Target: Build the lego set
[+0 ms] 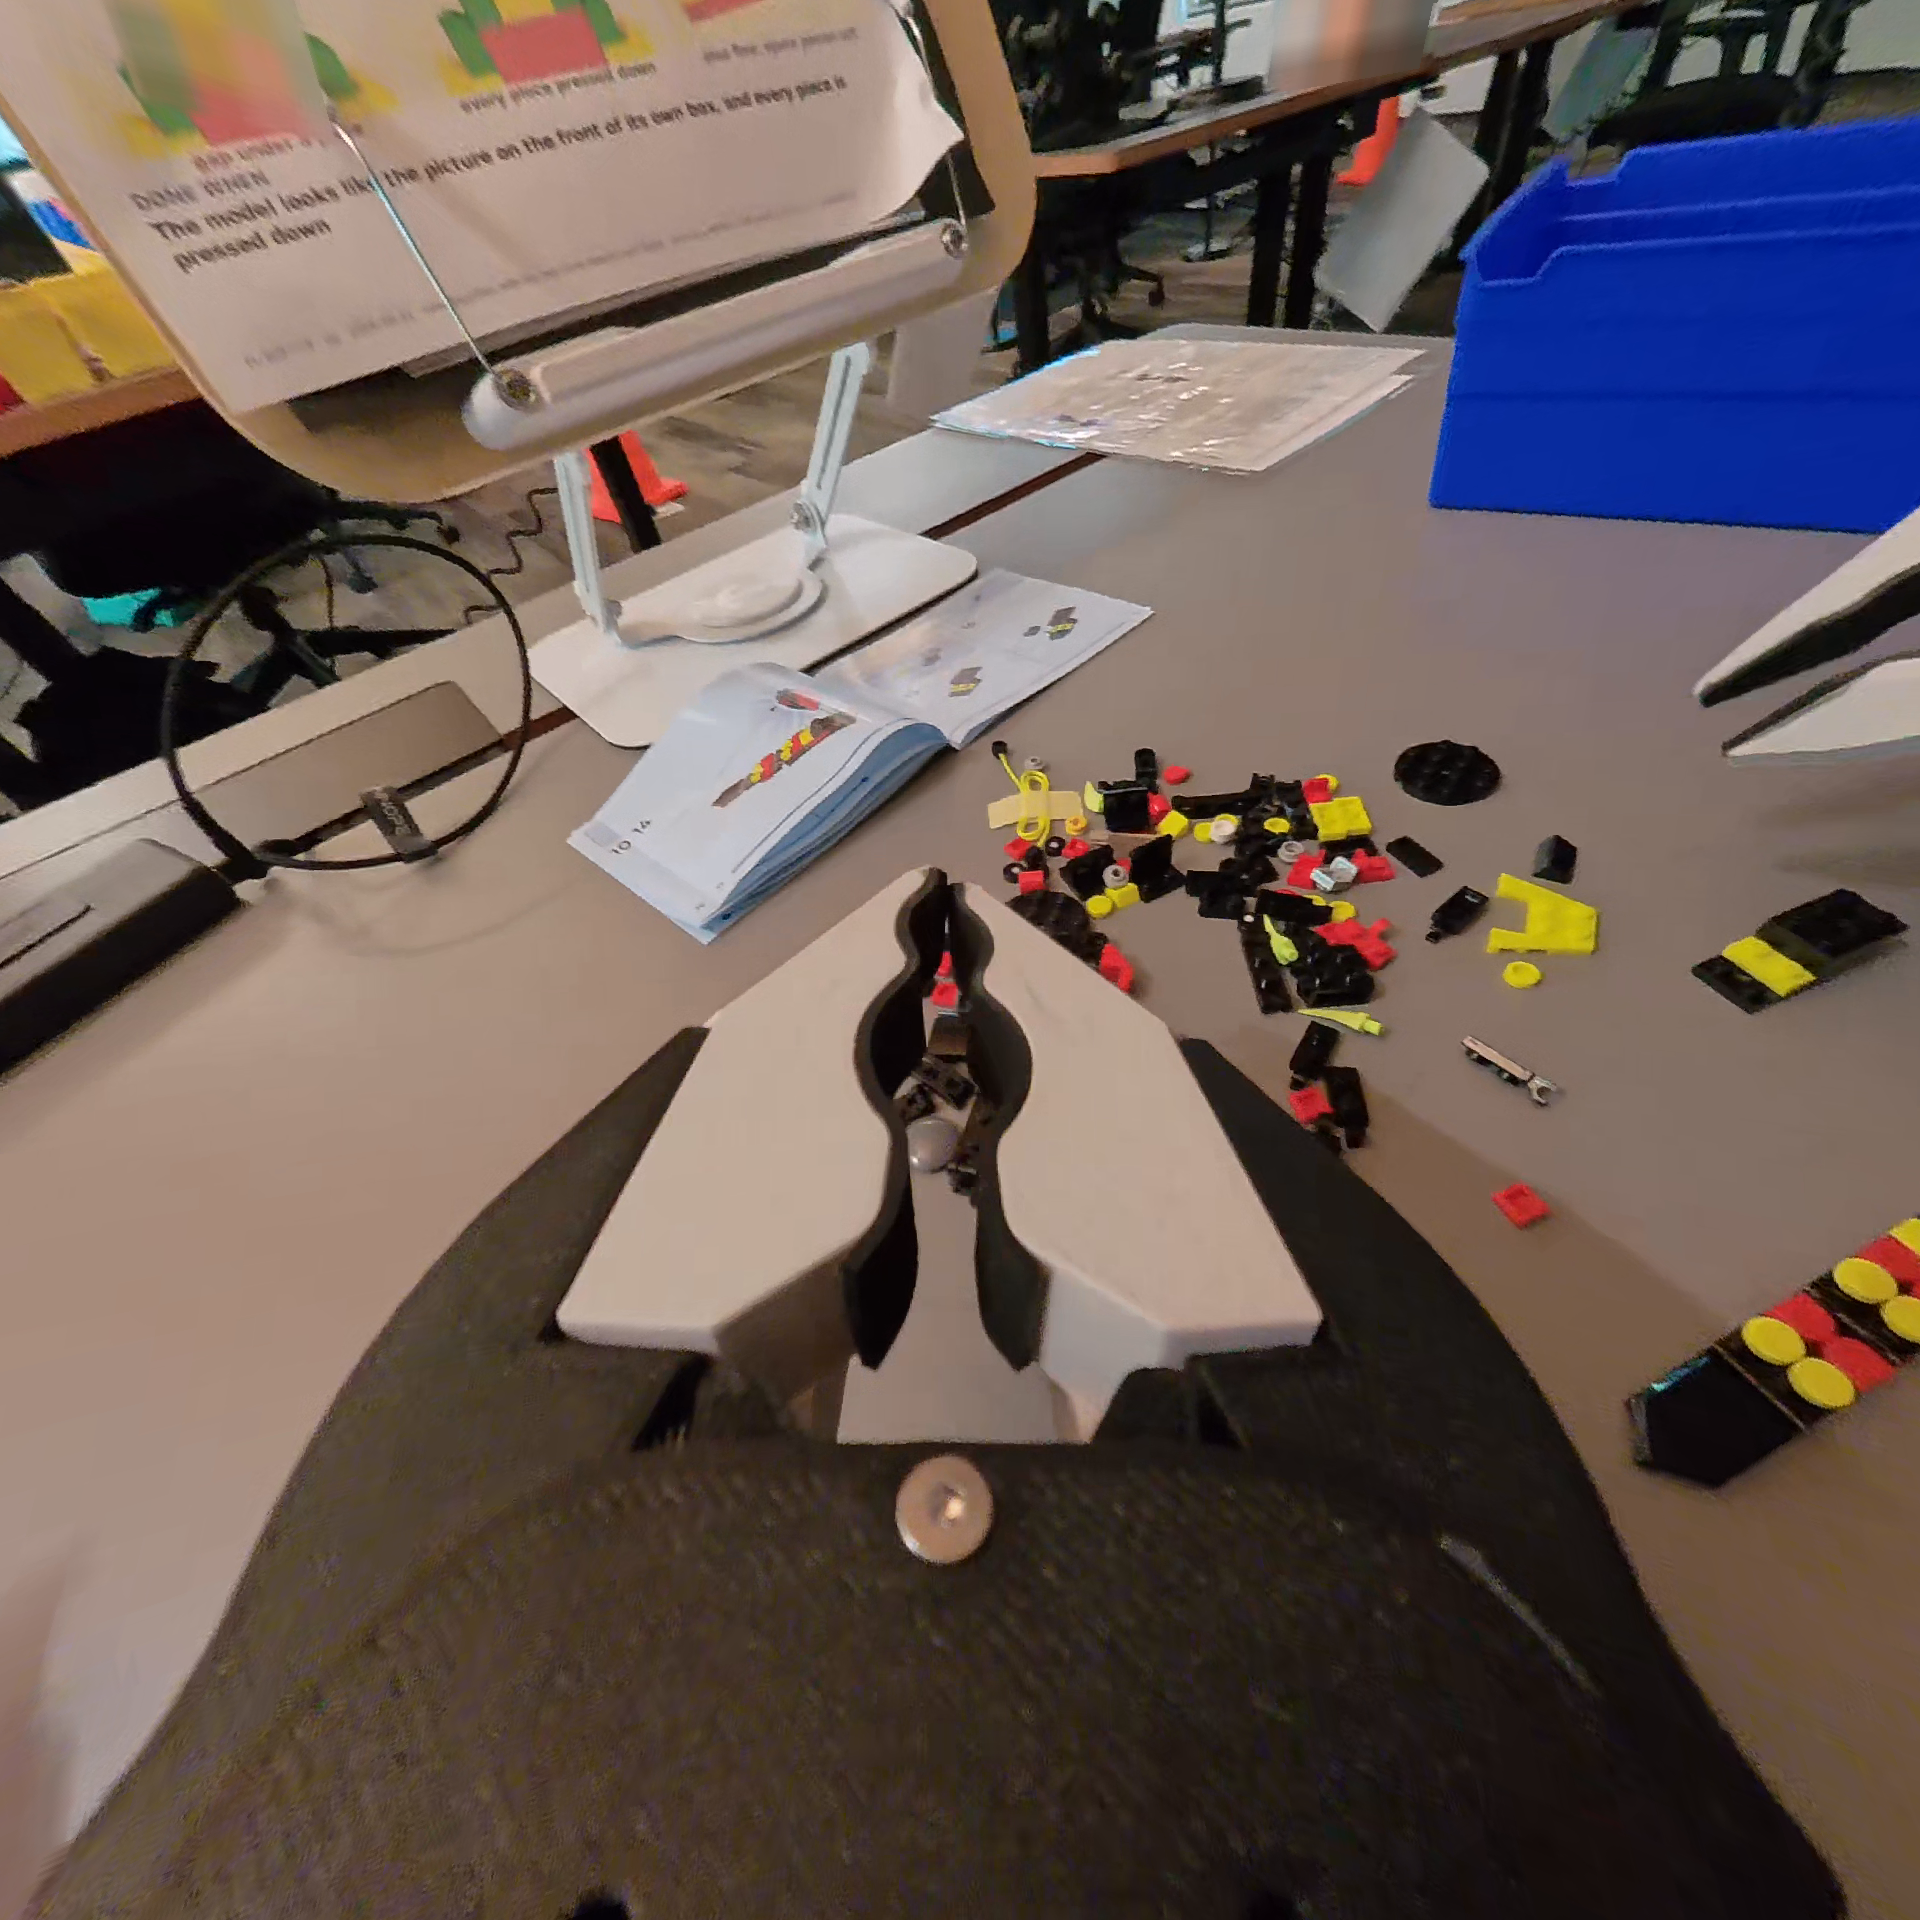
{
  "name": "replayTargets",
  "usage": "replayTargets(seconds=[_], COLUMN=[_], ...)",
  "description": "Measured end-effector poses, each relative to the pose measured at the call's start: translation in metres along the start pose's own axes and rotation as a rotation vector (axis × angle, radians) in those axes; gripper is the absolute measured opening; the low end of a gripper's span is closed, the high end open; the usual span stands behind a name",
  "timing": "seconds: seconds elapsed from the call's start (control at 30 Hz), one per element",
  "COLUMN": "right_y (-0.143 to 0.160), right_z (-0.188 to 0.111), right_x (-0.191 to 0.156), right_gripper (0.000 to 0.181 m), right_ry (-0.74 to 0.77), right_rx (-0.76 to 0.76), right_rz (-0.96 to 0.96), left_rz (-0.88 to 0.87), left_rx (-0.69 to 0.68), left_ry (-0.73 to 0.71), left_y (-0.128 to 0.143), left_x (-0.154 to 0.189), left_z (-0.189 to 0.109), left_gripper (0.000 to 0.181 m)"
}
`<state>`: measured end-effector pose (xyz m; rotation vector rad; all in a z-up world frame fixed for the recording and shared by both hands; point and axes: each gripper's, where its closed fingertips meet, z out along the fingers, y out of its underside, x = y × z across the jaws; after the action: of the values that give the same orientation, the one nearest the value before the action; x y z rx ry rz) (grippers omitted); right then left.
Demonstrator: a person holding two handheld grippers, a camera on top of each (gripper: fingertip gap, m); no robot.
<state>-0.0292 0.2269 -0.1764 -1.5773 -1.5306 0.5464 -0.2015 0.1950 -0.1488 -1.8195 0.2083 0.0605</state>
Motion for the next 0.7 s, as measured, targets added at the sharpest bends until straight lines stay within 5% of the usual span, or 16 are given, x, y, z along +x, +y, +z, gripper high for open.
replayTargets(seconds=[0.7], right_y=[0.001], right_z=[0.003], right_x=[-0.015], right_gripper=[0.021], right_ry=[-0.112], right_rx=[0.006], right_rz=[0.073], left_rz=[-0.084], left_rx=[-0.121], left_ry=[0.093], left_y=[0.026], left_x=[0.011], left_z=[0.009], left_gripper=[0.000])
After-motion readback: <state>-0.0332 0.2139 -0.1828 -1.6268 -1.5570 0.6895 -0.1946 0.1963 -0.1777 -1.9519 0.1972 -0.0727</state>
